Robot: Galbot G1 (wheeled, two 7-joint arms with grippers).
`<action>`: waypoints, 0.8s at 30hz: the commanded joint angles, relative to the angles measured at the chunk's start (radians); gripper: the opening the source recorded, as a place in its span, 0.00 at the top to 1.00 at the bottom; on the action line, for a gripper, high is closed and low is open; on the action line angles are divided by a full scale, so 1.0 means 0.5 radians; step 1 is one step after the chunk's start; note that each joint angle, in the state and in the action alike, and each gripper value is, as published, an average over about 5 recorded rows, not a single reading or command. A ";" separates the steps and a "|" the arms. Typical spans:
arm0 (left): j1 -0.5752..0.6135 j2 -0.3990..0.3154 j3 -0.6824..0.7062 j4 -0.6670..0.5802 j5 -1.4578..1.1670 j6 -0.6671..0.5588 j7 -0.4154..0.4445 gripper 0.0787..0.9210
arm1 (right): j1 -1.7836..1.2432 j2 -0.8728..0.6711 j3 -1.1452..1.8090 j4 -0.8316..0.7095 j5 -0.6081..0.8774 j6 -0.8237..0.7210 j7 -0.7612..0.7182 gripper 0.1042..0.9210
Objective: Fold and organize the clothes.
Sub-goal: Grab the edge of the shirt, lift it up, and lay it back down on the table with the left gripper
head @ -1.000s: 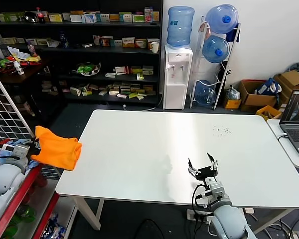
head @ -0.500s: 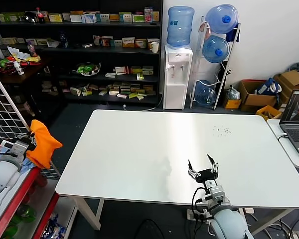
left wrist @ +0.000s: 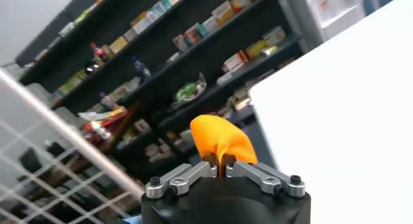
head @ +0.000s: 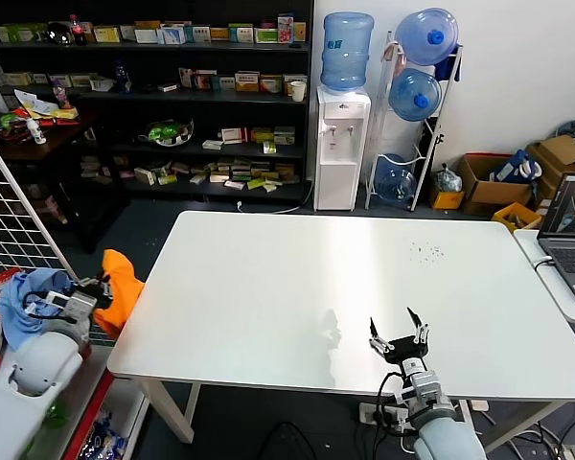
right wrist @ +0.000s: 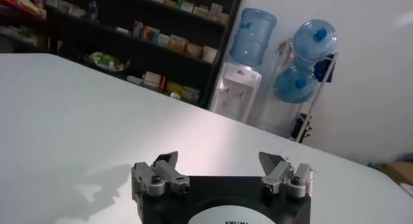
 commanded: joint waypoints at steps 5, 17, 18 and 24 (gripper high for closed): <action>0.022 -0.524 0.309 -0.405 -0.351 0.161 -0.268 0.95 | -0.050 0.001 0.065 -0.012 -0.034 -0.001 0.000 0.12; -0.109 -1.192 0.486 -0.103 -0.318 0.061 -0.349 0.95 | -0.106 0.014 0.157 -0.032 -0.058 0.041 -0.001 0.12; -0.120 -1.254 0.499 -0.063 -0.304 0.047 -0.351 0.95 | -0.113 0.016 0.166 -0.032 -0.061 0.046 -0.001 0.12; -0.169 -1.587 0.559 0.150 -0.211 -0.075 -0.366 0.95 | -0.148 0.011 0.225 -0.038 -0.057 0.072 -0.004 0.12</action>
